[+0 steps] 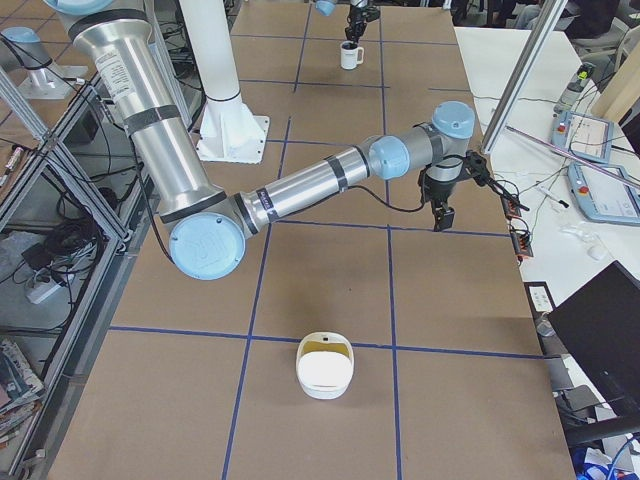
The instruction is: Left arm hands cup to right arm to dump lemon
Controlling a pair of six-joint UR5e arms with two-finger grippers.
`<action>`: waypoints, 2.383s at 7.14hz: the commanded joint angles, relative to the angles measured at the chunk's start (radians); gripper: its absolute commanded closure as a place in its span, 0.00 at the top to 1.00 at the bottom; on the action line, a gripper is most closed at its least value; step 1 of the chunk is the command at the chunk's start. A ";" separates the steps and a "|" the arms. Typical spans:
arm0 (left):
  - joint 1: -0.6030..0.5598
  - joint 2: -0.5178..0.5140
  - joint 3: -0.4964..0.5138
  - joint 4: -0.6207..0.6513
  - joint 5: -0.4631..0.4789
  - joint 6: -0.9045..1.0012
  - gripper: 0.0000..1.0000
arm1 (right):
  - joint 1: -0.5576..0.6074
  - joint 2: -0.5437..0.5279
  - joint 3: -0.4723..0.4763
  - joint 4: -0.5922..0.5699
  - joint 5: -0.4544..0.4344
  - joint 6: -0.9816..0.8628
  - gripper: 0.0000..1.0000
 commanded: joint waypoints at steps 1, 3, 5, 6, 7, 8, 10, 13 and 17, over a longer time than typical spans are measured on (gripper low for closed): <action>-0.102 0.004 -0.006 0.027 -0.032 0.013 1.00 | 0.004 -0.016 -0.002 0.000 0.005 -0.022 1.00; -0.214 0.004 -0.016 0.091 -0.023 0.040 1.00 | 0.022 -0.063 0.001 0.000 0.005 -0.072 1.00; -0.330 -0.005 -0.034 0.351 0.052 0.042 1.00 | 0.062 -0.109 0.004 -0.023 0.010 -0.137 1.00; -0.336 -0.009 -0.049 0.487 0.059 0.042 1.00 | 0.085 -0.147 0.006 -0.043 0.013 -0.148 1.00; -0.395 -0.002 -0.075 0.550 0.059 0.066 1.00 | 0.125 -0.199 0.006 -0.046 0.013 -0.224 1.00; -0.442 0.033 -0.080 0.550 0.057 0.176 1.00 | 0.163 -0.259 0.009 -0.045 0.028 -0.273 1.00; -0.477 0.065 -0.080 0.535 0.047 0.218 1.00 | 0.217 -0.371 0.042 -0.046 0.053 -0.261 1.00; -0.555 0.096 -0.142 0.536 0.045 0.220 1.00 | 0.217 -0.416 0.073 -0.036 0.042 -0.224 1.00; -0.554 0.163 -0.131 0.533 0.054 0.215 1.00 | 0.216 -0.416 0.072 -0.029 0.040 -0.226 1.00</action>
